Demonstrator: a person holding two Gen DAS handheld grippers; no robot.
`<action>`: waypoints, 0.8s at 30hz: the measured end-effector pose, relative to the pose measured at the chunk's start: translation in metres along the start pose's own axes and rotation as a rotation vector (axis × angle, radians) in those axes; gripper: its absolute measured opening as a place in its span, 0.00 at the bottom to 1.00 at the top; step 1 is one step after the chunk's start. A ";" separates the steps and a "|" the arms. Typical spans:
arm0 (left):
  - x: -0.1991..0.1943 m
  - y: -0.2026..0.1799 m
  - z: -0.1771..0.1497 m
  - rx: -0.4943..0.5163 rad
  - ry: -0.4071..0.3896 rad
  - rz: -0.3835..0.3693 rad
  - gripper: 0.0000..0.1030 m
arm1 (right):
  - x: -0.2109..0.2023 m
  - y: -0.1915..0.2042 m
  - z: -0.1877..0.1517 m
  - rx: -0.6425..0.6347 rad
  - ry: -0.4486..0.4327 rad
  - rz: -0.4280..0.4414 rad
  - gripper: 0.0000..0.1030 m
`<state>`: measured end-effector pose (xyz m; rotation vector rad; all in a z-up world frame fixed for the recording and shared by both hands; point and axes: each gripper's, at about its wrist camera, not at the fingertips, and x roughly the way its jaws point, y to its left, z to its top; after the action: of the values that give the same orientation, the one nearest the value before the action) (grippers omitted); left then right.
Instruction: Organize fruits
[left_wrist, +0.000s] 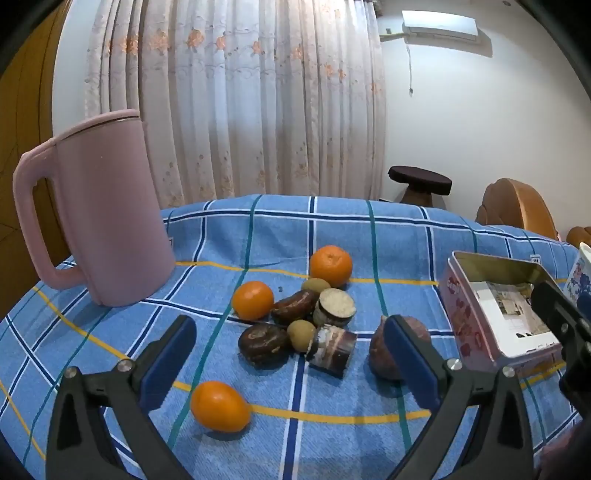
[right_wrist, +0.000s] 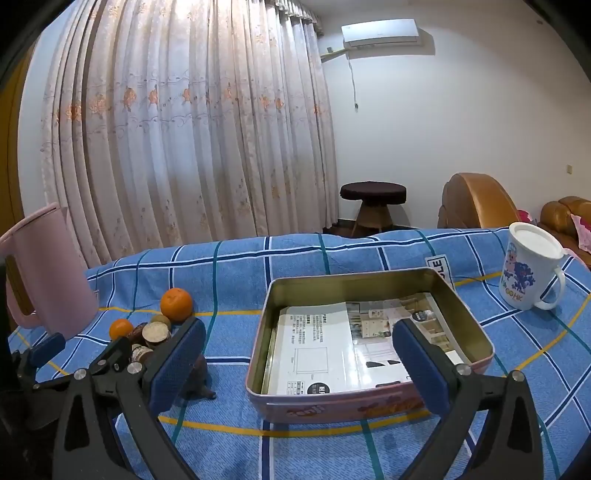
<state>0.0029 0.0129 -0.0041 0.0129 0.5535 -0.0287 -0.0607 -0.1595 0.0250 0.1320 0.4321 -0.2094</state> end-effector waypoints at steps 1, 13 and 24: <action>0.000 0.000 0.000 0.001 -0.002 0.000 1.00 | 0.000 0.000 0.000 0.000 0.000 0.000 0.99; 0.000 -0.002 -0.001 0.000 0.000 0.003 1.00 | 0.001 0.000 -0.001 0.002 0.003 0.000 0.99; 0.000 -0.005 -0.002 0.003 0.000 0.001 1.00 | 0.003 0.001 -0.001 0.002 0.005 0.001 0.99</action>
<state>0.0012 0.0081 -0.0057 0.0163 0.5532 -0.0282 -0.0584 -0.1592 0.0226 0.1352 0.4369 -0.2087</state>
